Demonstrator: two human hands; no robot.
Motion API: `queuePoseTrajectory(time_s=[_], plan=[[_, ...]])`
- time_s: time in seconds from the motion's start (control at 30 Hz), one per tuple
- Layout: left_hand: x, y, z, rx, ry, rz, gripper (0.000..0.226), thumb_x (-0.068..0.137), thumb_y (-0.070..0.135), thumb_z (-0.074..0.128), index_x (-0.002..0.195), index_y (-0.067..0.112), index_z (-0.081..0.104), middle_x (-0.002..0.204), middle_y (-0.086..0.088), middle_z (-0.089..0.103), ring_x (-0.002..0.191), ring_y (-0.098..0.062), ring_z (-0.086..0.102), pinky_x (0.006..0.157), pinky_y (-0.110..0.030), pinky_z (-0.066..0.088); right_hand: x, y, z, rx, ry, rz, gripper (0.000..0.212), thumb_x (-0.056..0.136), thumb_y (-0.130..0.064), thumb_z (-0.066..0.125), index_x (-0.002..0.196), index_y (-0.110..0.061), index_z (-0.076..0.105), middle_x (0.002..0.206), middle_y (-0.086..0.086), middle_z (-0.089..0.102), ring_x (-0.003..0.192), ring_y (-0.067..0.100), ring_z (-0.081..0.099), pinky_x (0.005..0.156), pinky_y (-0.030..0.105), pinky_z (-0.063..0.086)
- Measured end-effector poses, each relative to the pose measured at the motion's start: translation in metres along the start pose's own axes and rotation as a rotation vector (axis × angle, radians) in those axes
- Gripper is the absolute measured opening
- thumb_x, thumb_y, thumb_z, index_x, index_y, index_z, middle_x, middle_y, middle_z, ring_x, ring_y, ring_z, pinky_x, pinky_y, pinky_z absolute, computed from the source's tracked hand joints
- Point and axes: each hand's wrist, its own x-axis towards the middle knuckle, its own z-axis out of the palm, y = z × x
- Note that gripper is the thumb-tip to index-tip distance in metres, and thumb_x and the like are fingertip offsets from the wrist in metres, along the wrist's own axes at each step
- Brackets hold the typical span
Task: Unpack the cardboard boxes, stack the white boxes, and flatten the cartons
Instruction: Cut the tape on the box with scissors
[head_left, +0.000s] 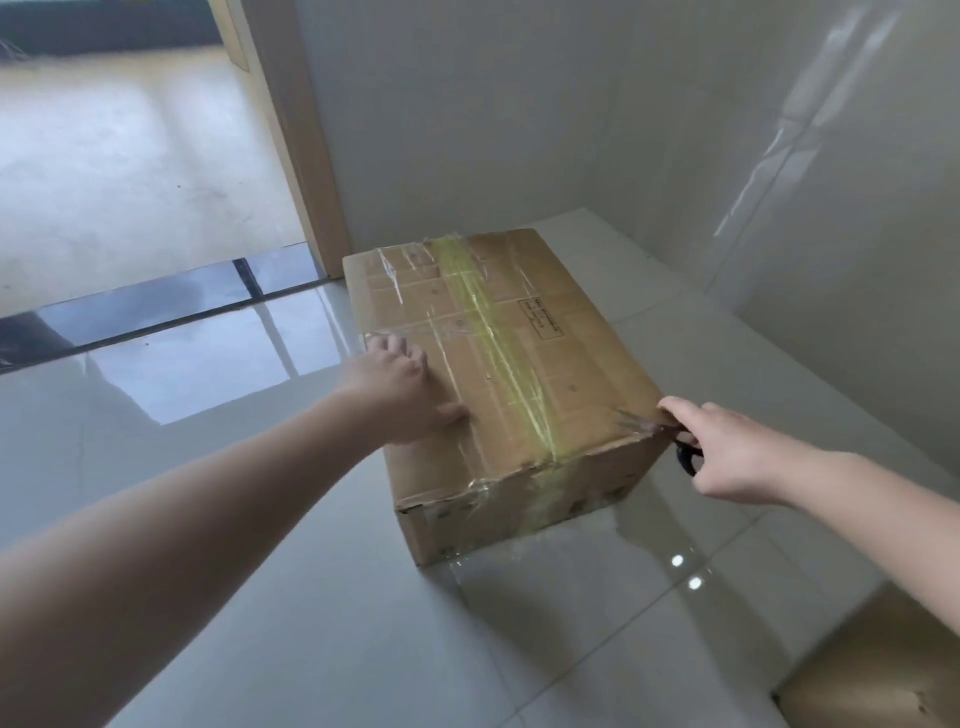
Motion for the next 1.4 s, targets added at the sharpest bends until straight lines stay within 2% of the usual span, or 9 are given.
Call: queuePoseTrajectory(time_s=[0.03, 0.1, 0.23, 0.37, 0.47, 0.53, 0.87, 1.17, 1.4], plan=[[-0.005, 0.002, -0.001, -0.059, 0.021, 0.139, 0.094, 0.064, 0.093, 0.026, 0.119, 0.020, 0.050, 0.112, -0.005, 0.053, 0.100, -0.021, 0.052, 0.080, -0.037, 0.048, -0.005, 0.004, -0.002, 0.049, -0.021, -0.050, 0.060, 0.079, -0.013, 0.055, 0.131, -0.035, 0.036, 0.106, 0.002, 0.050, 0.093, 0.017, 0.055, 0.078, 0.024, 0.045], [-0.017, 0.013, -0.006, -0.170, -0.004, 0.371, 0.071, 0.063, 0.091, 0.032, 0.093, 0.029, 0.049, 0.088, 0.008, 0.052, 0.071, -0.009, 0.051, 0.059, -0.029, 0.049, -0.015, 0.011, -0.008, 0.093, -0.062, -0.151, 0.047, 0.081, -0.012, 0.055, 0.118, -0.041, 0.047, 0.097, -0.003, 0.053, 0.080, 0.007, 0.053, 0.065, 0.013, 0.040], [-0.037, 0.045, -0.004, -0.144, 0.056, 0.643, 0.052, 0.066, 0.081, 0.035, 0.072, 0.030, 0.040, 0.070, 0.014, 0.041, 0.056, -0.008, 0.043, 0.044, -0.024, 0.028, -0.030, 0.022, -0.010, -0.018, -0.107, -0.190, 0.038, 0.083, -0.015, 0.055, 0.115, -0.036, 0.056, 0.097, -0.006, 0.056, 0.092, 0.016, 0.056, 0.073, 0.026, 0.045], [-0.031, 0.049, -0.005, -0.147, 0.070, 0.603, 0.036, 0.074, 0.062, 0.051, 0.066, 0.031, 0.033, 0.068, 0.015, 0.038, 0.059, -0.009, 0.043, 0.046, -0.023, 0.028, -0.034, 0.034, -0.009, -0.364, 0.017, -0.247, 0.037, 0.080, -0.047, 0.059, 0.115, -0.040, 0.052, 0.090, -0.008, 0.051, 0.088, 0.017, 0.055, 0.063, 0.027, 0.035], [-0.030, 0.047, -0.005, -0.171, 0.066, 0.589, 0.034, 0.076, 0.055, 0.051, 0.062, 0.030, 0.033, 0.066, 0.013, 0.041, 0.053, -0.002, 0.037, 0.046, -0.022, 0.026, -0.036, 0.043, -0.008, -0.354, 0.054, -0.190, 0.065, 0.062, -0.076, 0.059, 0.117, -0.043, 0.051, 0.085, -0.011, 0.047, 0.084, 0.014, 0.052, 0.063, 0.026, 0.033], [-0.030, 0.046, -0.003, -0.188, 0.050, 0.595, 0.031, 0.078, 0.050, 0.054, 0.063, 0.027, 0.038, 0.065, 0.010, 0.043, 0.052, -0.004, 0.038, 0.047, -0.021, 0.028, -0.036, 0.045, -0.005, -0.346, 0.091, -0.186, 0.074, 0.059, -0.082, 0.054, 0.122, -0.043, 0.050, 0.085, -0.013, 0.045, 0.089, 0.014, 0.055, 0.065, 0.025, 0.033], [-0.032, 0.044, -0.003, -0.212, 0.060, 0.607, 0.030, 0.081, 0.044, 0.057, 0.064, 0.021, 0.049, 0.065, 0.007, 0.049, 0.056, -0.013, 0.045, 0.052, -0.027, 0.041, -0.043, 0.047, -0.001, -0.335, 0.130, -0.282, 0.066, 0.066, -0.079, 0.043, 0.120, -0.043, 0.050, 0.082, -0.014, 0.048, 0.085, 0.012, 0.057, 0.062, 0.024, 0.032], [-0.034, 0.043, -0.003, -0.256, 0.089, 0.632, 0.031, 0.080, 0.035, 0.061, 0.058, 0.021, 0.043, 0.060, 0.007, 0.044, 0.048, -0.004, 0.034, 0.047, -0.017, 0.028, -0.036, 0.036, 0.007, -0.383, 0.153, -0.297, 0.062, 0.070, -0.075, 0.044, 0.122, -0.040, 0.051, 0.090, -0.011, 0.058, 0.088, 0.016, 0.060, 0.064, 0.026, 0.037], [-0.034, 0.044, -0.003, -0.251, 0.087, 0.632, 0.030, 0.079, 0.034, 0.060, 0.058, 0.020, 0.044, 0.059, 0.005, 0.045, 0.052, -0.012, 0.038, 0.048, -0.022, 0.032, -0.039, 0.035, 0.014, -0.425, 0.237, -0.296, 0.063, 0.065, -0.074, 0.035, 0.109, -0.035, 0.058, 0.081, -0.008, 0.059, 0.078, 0.017, 0.060, 0.059, 0.026, 0.035]])
